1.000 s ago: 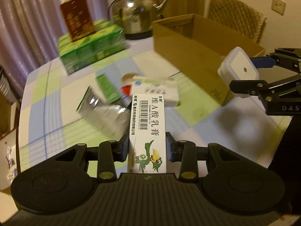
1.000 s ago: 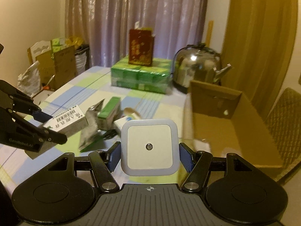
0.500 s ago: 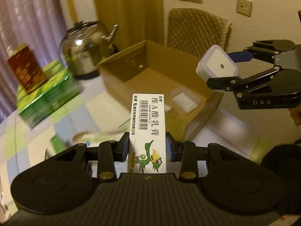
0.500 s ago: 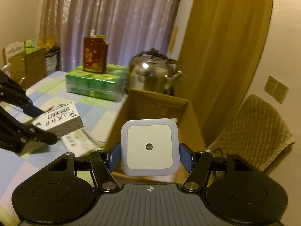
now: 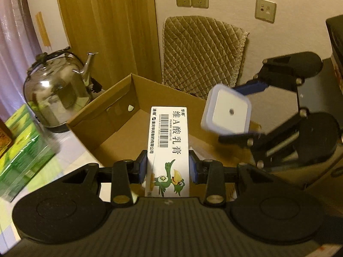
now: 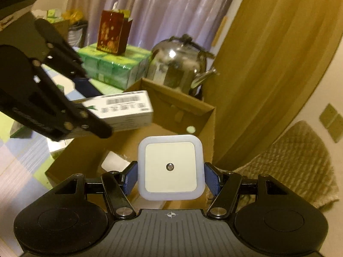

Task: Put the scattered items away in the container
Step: 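Carry the night-light and medicine box toward the cardboard box, then lower both items into the cardboard box and open both tools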

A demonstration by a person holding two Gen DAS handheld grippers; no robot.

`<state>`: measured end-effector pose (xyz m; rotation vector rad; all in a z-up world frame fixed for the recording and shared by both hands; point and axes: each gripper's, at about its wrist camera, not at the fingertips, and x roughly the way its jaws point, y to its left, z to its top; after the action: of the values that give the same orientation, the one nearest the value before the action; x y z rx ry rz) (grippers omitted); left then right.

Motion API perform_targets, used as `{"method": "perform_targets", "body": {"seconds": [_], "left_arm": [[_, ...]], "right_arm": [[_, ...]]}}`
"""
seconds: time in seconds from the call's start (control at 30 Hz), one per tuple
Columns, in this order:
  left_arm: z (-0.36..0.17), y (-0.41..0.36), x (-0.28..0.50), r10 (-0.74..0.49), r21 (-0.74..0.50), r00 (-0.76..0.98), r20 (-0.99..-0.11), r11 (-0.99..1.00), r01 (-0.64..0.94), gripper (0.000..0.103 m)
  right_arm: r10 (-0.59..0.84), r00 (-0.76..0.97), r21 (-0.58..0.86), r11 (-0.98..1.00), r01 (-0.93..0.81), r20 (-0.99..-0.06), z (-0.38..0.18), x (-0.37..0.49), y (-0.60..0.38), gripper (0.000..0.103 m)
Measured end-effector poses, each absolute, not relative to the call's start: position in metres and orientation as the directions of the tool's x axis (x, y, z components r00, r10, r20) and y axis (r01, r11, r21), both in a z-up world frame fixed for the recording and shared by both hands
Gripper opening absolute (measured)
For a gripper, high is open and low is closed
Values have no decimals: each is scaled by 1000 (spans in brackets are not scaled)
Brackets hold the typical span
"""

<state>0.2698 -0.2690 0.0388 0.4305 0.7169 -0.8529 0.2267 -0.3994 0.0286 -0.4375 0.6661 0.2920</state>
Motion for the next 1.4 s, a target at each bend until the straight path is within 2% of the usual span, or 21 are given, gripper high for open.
{"method": "perform_targets", "body": {"seconds": [0.4,0.93,1.23,1.4], "left_arm": [[-1,-297,319,-529,-59,368,-764,626,778,33],[-51,-312,333,-435,-4,332,-837,611,791,33],[-67,-314,326,-380,95,363,-851,568,817,33],[-71,-313,326,-382,91,356,-853,563,822,34]], "right_arm": [[136,627,-236,848,-474,-767,-14,280,-406,62],[101,508,-234,800,-553,-855,-54,308,-402,62],[64,510,-294,753,-589,-858,-60,305,-394,62],[78,506,-288,743,-603,-859,-61,308,-392,62]]}}
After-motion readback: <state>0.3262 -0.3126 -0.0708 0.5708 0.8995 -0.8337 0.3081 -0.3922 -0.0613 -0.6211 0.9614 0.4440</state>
